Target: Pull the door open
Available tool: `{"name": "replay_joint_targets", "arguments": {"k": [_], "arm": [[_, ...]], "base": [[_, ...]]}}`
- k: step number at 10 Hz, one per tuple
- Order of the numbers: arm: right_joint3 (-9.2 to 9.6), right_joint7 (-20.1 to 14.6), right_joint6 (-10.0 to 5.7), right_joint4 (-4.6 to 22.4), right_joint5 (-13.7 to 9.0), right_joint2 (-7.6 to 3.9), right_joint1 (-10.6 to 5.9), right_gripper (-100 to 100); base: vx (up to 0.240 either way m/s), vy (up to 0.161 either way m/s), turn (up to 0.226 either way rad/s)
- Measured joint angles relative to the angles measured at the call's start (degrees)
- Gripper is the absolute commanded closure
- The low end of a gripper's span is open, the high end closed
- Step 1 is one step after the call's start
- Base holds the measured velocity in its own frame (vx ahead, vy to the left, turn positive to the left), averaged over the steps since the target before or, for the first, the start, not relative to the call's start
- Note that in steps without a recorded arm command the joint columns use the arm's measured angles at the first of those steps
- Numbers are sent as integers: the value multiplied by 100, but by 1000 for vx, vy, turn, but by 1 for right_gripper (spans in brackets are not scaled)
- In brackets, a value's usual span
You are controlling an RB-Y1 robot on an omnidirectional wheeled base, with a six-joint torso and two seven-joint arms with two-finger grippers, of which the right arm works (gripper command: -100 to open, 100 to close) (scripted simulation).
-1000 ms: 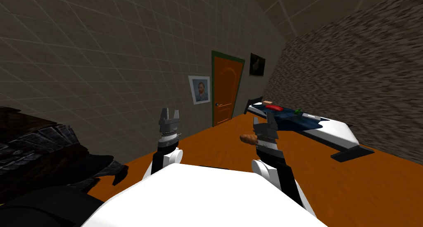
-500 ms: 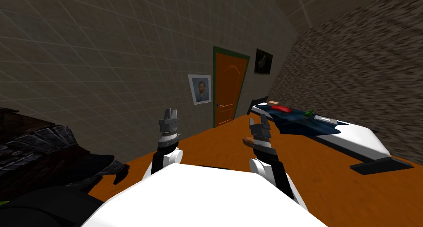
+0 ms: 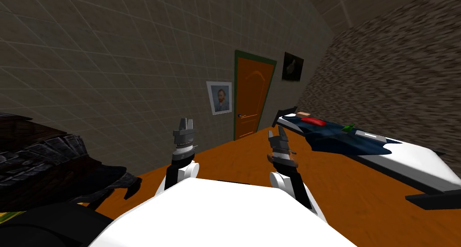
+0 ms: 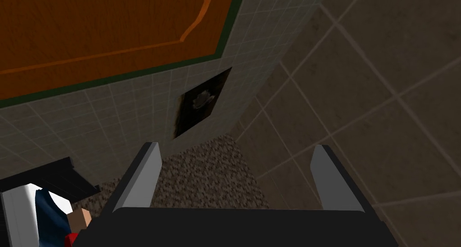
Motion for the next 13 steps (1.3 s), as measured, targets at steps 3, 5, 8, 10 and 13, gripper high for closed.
{"name": "replay_joint_targets", "arguments": {"k": [3, 5, 8, 10, 13], "arm": [[24, -67, -56, 335, -51, -112, -144, -100], [55, -118, -125, 567, -87, -191, -207, -100], [95, -194, -222, 951, -140, -307, -346, -100], [119, -252, -281, 1209, -183, -395, -434, -100], [164, -335, -390, 1645, -241, -511, -598, -100]], "base": [[85, -21, 72], [100, -30, 79], [94, -41, 87], [97, -29, 82], [95, -35, 96]]}}
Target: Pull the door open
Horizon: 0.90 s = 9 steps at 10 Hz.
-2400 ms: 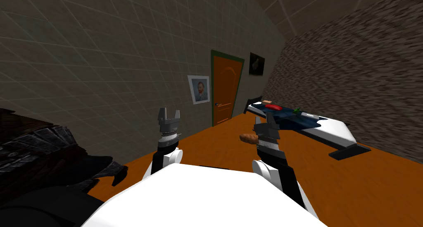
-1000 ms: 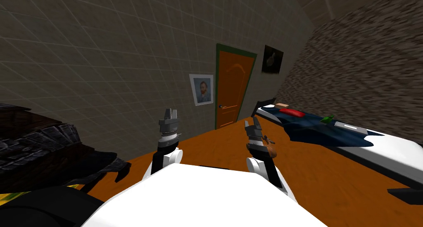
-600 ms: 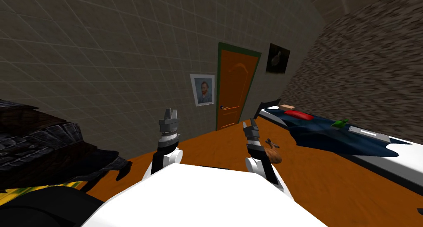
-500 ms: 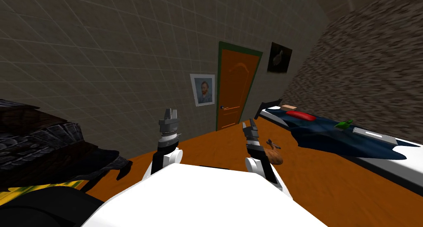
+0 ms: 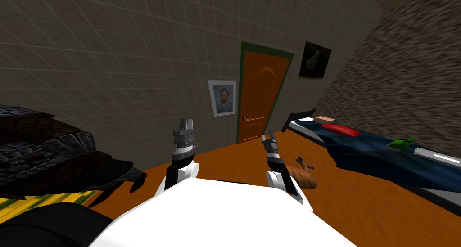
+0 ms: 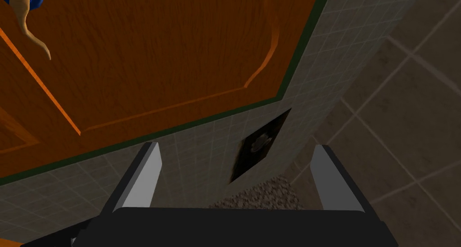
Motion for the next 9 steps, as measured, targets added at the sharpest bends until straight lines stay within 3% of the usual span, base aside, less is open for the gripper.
{"name": "replay_joint_targets", "arguments": {"k": [9], "arm": [[169, -237, -293, 1271, -172, -322, -457, -100]], "base": [[90, -44, 91]]}}
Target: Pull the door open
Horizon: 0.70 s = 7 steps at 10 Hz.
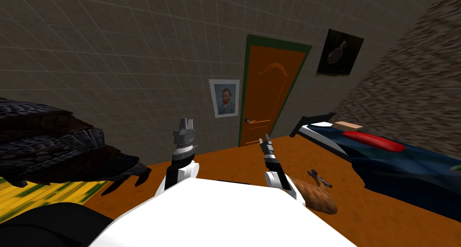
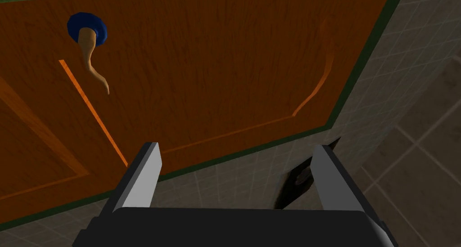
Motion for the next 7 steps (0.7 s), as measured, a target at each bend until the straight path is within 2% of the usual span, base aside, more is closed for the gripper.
{"name": "replay_joint_targets", "arguments": {"k": [3, 5, 7], "arm": [[65, -88, -123, 411, -58, -112, -107, -100], [86, -153, -155, 666, -107, -197, -221, -100], [123, -214, -255, 1025, -147, -268, -357, -100]], "base": [[95, -50, 99], [86, -54, 92], [88, -45, 90]]}}
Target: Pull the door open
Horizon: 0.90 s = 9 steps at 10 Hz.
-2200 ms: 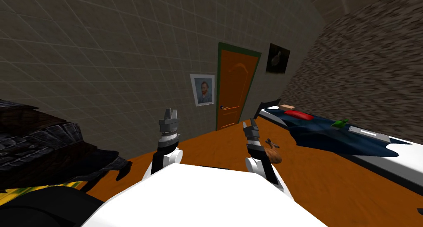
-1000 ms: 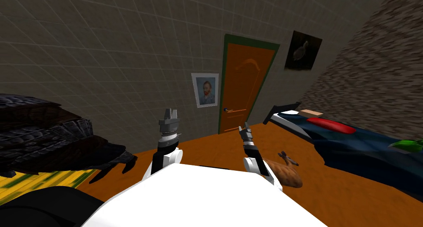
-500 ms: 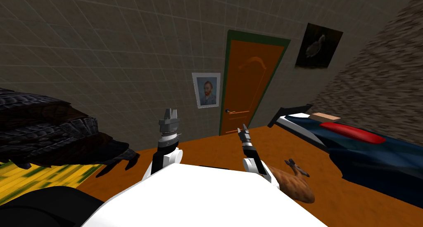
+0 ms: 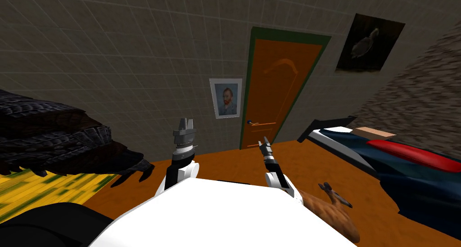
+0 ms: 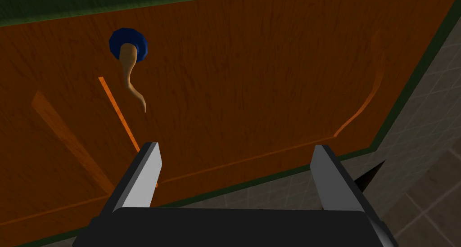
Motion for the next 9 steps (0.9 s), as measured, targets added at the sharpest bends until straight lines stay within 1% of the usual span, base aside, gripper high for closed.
{"name": "replay_joint_targets", "arguments": {"k": [1, 2, 3, 4, 5, 7, 9], "arm": [[18, -27, -17, 95, -20, -35, -23, -100], [41, -37, -43, 245, -33, -43, -86, -100], [53, -58, -43, 348, -55, -78, -136, -100], [70, -84, -78, 528, -74, -106, -215, -100], [92, -109, -148, 730, -90, -130, -287, -100], [126, -174, -217, 947, -131, -216, -329, -100], [152, -228, -256, 1188, -173, -282, -429, -100]], "base": [[86, -51, 87], [85, -57, 102], [81, -69, 99], [85, -61, 103], [88, -55, 91], [82, -60, 85], [85, -56, 85]]}}
